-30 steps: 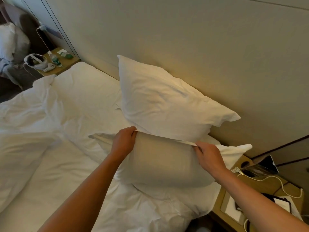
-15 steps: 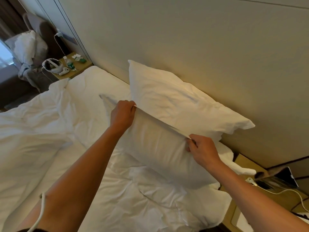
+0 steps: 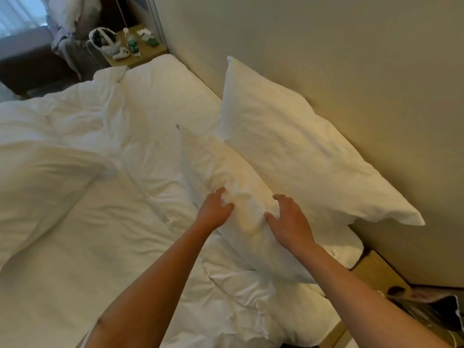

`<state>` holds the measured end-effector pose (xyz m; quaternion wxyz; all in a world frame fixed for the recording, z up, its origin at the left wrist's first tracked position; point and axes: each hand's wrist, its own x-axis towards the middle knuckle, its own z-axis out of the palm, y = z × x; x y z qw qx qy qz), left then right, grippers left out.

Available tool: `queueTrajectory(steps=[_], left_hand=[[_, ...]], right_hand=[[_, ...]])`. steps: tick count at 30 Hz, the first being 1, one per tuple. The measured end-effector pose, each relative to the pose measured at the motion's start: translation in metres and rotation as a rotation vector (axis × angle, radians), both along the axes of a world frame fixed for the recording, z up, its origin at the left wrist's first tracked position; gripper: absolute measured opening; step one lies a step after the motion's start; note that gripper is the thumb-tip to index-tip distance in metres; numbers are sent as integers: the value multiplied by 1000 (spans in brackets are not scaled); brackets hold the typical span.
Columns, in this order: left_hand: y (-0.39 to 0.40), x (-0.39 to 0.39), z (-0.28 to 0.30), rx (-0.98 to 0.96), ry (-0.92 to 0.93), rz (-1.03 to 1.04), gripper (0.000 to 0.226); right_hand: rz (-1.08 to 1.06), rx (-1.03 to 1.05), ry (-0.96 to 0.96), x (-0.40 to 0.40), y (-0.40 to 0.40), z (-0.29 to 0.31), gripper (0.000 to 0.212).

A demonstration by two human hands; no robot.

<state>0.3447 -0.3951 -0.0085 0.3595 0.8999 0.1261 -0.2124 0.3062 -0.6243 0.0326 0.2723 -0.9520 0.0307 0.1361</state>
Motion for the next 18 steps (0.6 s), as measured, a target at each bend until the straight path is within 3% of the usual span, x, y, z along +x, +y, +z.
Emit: queueTrajectory(steps=[3, 8, 13, 18], left_hand=[[1, -3, -11, -111, -25, 46, 68], [16, -8, -26, -236, -49, 92, 48], [33, -21, -39, -291, -9, 106, 49], [43, -37, -45, -316, 29, 138, 50]], right_hand=[[76, -40, 3, 13, 12, -15, 66], [74, -69, 6, 33, 44, -43, 72], [58, -244, -159, 43, 78, -63, 54], [145, -240, -161, 52, 84, -78, 32]])
